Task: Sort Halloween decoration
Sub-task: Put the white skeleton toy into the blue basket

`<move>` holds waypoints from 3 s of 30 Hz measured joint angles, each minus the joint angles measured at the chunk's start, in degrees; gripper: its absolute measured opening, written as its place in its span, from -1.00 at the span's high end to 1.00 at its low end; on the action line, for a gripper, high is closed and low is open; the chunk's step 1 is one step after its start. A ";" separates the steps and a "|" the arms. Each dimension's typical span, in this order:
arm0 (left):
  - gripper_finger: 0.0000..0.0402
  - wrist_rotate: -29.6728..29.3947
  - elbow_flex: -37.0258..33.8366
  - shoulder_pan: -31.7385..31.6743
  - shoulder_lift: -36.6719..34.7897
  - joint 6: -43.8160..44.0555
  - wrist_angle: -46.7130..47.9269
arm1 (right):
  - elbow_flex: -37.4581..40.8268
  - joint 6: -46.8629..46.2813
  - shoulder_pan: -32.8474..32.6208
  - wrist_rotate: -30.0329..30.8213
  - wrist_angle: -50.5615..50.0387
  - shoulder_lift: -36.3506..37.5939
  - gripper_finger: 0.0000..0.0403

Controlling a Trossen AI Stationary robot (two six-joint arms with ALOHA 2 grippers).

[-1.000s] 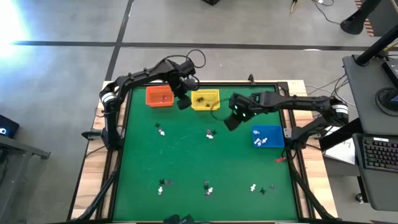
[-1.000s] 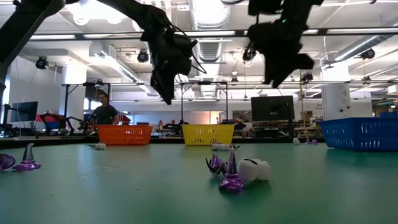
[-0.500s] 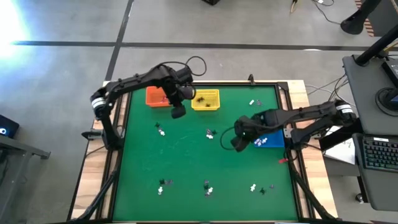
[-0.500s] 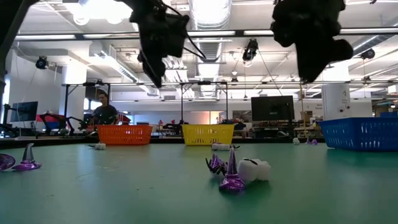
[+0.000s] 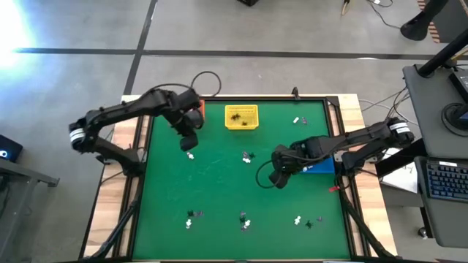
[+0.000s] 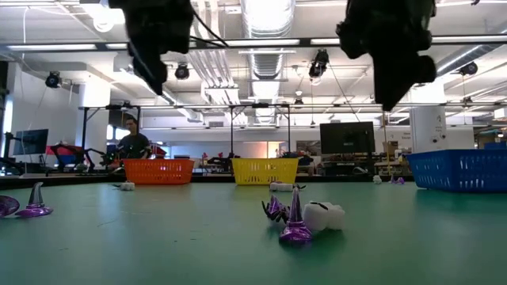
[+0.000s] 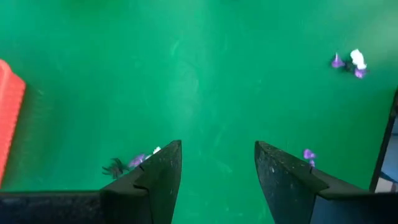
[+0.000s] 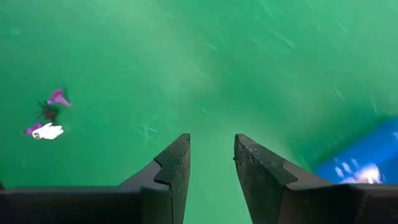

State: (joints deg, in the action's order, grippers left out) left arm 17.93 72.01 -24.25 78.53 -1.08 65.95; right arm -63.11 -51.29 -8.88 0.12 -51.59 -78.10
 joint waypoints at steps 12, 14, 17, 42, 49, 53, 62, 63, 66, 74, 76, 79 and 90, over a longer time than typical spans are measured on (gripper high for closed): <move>0.08 -2.36 -10.80 1.18 -9.58 0.48 -6.58 | 0.00 11.39 3.83 4.89 19.22 -5.07 0.42; 0.08 -2.38 -10.80 1.18 -9.61 -0.03 -6.53 | 0.00 10.44 5.21 6.39 20.18 -5.29 0.42; 0.08 -2.38 -10.80 1.18 -9.19 -0.28 -6.20 | -0.59 9.95 6.98 6.53 20.60 -6.14 0.41; 0.08 -2.31 -10.78 1.18 -4.95 -3.80 -6.10 | -7.02 26.70 10.68 7.40 21.31 -23.24 0.23; 0.08 -1.94 -10.78 1.18 -4.97 -3.66 -5.99 | -7.02 29.43 11.00 7.41 24.94 -26.00 0.23; 0.08 -1.92 -10.78 1.18 -4.97 -2.86 -5.87 | -7.02 28.82 11.55 7.41 25.50 -27.00 0.23; 0.08 -1.92 -10.78 1.18 -5.02 -2.84 -5.71 | -7.02 28.26 12.92 7.04 25.82 -28.58 0.23; 0.08 -1.92 -10.78 1.18 -5.02 -2.84 -5.68 | -7.02 27.99 12.94 6.89 25.86 -28.63 0.23; 0.08 -1.92 -10.76 1.18 -5.02 -2.84 -5.66 | -7.02 27.87 12.94 6.84 25.89 -28.62 0.23; 0.08 -1.92 -10.76 1.18 -5.02 -2.84 -5.71 | -6.99 27.30 12.92 4.44 25.57 -29.25 0.23; 0.08 -1.92 -10.76 1.18 -5.02 -2.84 -5.73 | -6.99 26.49 13.06 4.65 25.56 -29.28 0.23; 0.08 -1.92 -10.76 1.18 -5.02 -2.85 -5.73 | -6.99 25.05 13.47 4.54 25.46 -29.30 0.26; 0.08 -1.92 -10.76 1.18 -5.02 -2.84 -5.79 | -6.99 24.92 13.44 4.35 25.35 -29.30 0.82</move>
State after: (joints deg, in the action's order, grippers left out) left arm 16.01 61.25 -23.07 73.52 -3.92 60.16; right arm -70.11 -26.37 4.56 4.47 -26.24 -107.39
